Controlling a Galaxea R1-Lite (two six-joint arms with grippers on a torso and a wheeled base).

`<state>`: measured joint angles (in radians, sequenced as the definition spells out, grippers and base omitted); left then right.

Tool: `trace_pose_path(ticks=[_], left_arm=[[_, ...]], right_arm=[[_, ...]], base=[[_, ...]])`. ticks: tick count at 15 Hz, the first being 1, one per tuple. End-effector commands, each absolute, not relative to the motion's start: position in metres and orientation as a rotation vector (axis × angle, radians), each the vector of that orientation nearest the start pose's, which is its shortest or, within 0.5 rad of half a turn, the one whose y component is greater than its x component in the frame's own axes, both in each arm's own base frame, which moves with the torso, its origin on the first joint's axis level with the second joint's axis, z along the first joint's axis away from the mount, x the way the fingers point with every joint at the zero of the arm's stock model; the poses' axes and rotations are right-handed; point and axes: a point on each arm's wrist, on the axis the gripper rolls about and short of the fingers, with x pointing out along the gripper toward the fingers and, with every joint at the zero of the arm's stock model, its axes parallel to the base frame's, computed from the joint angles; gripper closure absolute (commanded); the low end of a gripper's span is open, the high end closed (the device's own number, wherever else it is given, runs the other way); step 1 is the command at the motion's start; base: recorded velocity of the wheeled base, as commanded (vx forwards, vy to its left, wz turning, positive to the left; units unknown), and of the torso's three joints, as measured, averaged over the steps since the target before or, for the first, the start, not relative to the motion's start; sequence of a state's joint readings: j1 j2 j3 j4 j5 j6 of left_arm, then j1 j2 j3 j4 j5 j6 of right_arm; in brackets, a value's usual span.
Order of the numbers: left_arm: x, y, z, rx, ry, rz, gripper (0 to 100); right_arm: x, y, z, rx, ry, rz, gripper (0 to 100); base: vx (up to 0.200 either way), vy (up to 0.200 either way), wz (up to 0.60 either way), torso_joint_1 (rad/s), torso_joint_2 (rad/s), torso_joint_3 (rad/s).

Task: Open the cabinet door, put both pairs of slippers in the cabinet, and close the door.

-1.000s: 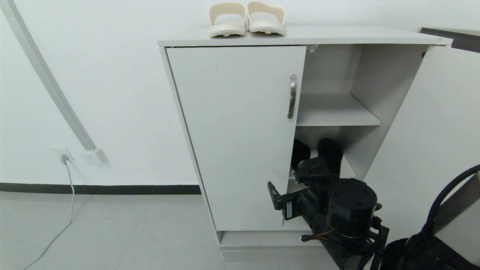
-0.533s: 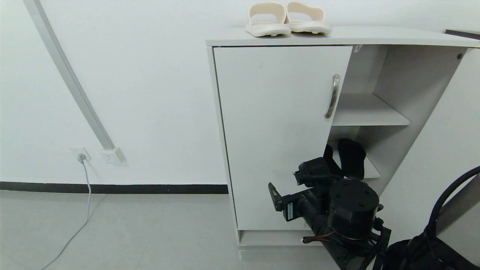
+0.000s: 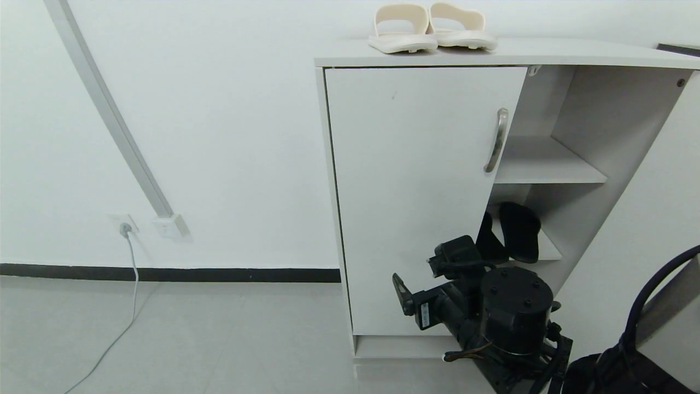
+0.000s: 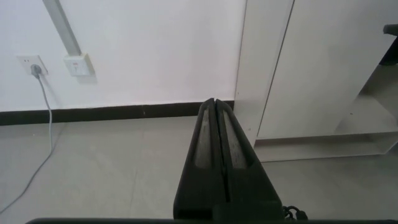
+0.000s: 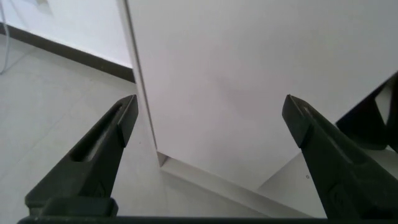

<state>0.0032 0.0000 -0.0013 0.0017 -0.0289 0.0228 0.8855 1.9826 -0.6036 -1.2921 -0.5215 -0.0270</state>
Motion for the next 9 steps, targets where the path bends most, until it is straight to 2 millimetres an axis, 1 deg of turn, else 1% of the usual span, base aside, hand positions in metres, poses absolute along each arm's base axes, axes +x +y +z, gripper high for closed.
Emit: trace_pose_path(ticks=[1, 9], left_arm=[[-0.0229, -0.0007, 0.0757, 0.023, 0.000, -0.026, 100], [-0.0229, -0.0007, 0.0757, 0.023, 0.000, -0.026, 100]], right_arm=[[0.2133, 0.2446, 0.1103, -0.083, 0.061, 0.369, 0], [0.2126, 0.2445, 0.1093, -0.087, 0.065, 0.370, 0]], base=[[0.000, 0.000, 0.00, 0.000, 0.00, 0.000], [0.000, 0.000, 0.00, 0.000, 0.00, 0.000]])
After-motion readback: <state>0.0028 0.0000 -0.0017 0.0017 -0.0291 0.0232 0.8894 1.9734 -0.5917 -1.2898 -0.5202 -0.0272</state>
